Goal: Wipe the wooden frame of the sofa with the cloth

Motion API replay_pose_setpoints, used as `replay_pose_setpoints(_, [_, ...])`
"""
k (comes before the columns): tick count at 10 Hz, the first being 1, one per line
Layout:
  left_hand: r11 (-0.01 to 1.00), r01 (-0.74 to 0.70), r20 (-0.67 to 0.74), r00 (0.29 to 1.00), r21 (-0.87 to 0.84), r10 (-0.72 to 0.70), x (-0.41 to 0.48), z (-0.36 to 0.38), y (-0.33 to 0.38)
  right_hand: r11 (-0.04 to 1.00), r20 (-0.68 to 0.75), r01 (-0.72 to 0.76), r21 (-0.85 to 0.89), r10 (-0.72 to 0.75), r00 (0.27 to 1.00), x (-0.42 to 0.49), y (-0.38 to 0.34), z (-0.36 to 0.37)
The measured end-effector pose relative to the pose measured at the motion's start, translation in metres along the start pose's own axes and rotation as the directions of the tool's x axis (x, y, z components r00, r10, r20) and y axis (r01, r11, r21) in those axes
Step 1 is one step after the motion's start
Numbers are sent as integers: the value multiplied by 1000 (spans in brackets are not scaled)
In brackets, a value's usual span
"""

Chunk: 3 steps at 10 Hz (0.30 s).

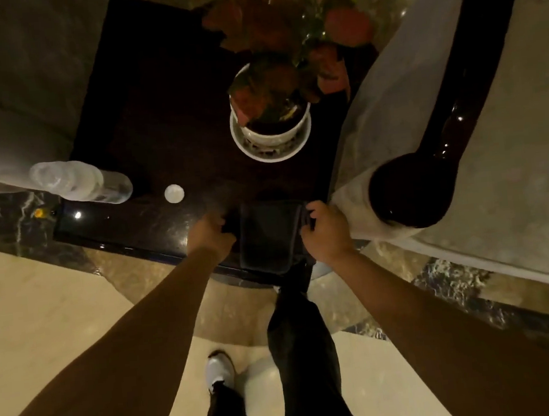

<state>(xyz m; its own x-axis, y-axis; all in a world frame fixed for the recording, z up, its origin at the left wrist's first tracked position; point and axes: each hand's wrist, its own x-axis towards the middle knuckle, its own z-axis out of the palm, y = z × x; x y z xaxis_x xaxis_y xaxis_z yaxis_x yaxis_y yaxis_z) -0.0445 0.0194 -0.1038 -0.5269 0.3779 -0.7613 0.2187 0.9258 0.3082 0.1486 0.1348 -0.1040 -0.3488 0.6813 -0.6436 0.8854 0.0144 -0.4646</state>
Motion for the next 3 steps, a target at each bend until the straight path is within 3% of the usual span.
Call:
replay_pose_setpoints(1, [988,13,192,980,156,-43,-20,2,-20,999,206,-41,17,37,978,-25,1,26])
replay_pose_setpoints(2, [871,-216,310,947,441,78,-54,-9,-30,999,245,-23,-38,32,969,-53,-4,42])
replay_pose_setpoints(3, [831,-295,270,945,471,183,-89,-31,-38,990,214,44,-130,-15,977,-87,-27,39])
